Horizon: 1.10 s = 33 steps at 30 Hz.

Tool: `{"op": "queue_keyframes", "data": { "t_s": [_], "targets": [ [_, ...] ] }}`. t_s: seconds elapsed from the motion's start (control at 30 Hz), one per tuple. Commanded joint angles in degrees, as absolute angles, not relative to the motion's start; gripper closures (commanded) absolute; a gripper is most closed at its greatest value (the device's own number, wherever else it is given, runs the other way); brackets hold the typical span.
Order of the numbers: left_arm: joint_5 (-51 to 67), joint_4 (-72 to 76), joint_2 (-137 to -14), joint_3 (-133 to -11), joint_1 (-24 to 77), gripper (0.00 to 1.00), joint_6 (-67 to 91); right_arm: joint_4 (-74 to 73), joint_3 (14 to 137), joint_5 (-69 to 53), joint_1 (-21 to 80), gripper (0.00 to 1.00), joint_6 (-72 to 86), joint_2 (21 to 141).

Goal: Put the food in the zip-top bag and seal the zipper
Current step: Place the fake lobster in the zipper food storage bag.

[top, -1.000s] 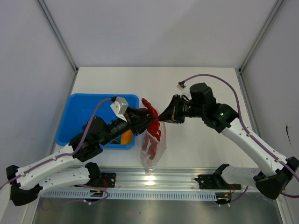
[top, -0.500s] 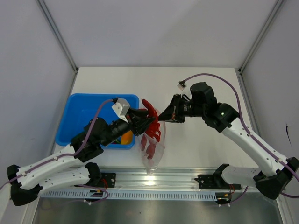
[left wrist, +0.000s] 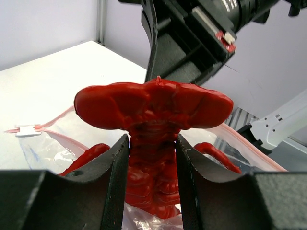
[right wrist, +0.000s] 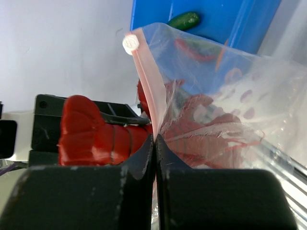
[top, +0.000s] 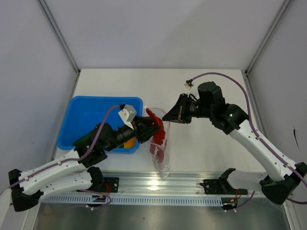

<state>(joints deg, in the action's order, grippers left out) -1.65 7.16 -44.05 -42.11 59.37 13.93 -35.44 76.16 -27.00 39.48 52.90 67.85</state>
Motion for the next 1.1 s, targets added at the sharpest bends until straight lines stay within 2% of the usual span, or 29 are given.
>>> {"op": "queue_keyframes", "data": {
  "t_s": [0.0,0.13,0.17,0.43,0.57,0.67,0.83,0.87,0.9,0.93,1.07],
  "targets": [
    [1.8,10.6,-43.0,-42.6,59.8,0.62,14.2,-35.4,80.9,-26.8,38.8,1.00,50.7,67.9],
    [2.6,9.8,-41.1,-43.2,59.8,0.18,14.0,-37.8,82.8,-26.4,37.0,1.00,48.0,67.8],
    [1.8,9.0,-39.9,-44.3,59.8,0.01,13.9,-38.5,83.2,-26.4,36.0,1.00,47.4,67.7],
    [-11.5,1.1,-33.4,-49.6,59.8,0.01,17.0,-42.7,84.2,-26.4,33.3,1.00,41.8,66.9],
    [-18.2,-6.4,-36.5,-52.0,59.8,0.01,20.8,-43.5,84.2,-26.5,32.8,1.00,40.9,66.4],
    [-15.6,-8.0,-40.9,-53.5,59.8,0.02,22.3,-43.9,84.6,-26.7,32.3,1.00,40.6,66.1],
    [-7.8,-12.6,-50.3,-58.7,59.8,0.16,27.4,-44.6,85.3,-26.4,31.6,1.00,40.3,65.8],
    [-7.2,-13.4,-52.8,-59.5,59.8,0.25,29.2,-44.7,85.3,-26.2,31.6,1.00,40.3,65.7],
    [-6.0,-14.0,-53.8,-59.9,59.8,0.29,29.9,-44.8,85.2,-25.9,31.6,1.00,40.5,65.5],
    [-5.7,-14.1,-55.0,-59.9,59.9,0.37,30.8,-44.9,85.2,-25.3,31.4,1.00,40.6,65.5],
    [-8.9,-15.4,-55.5,-59.9,61.3,0.44,31.6,-45.0,85.1,-23.7,31.2,1.00,41.2,64.9]
  ]
}}
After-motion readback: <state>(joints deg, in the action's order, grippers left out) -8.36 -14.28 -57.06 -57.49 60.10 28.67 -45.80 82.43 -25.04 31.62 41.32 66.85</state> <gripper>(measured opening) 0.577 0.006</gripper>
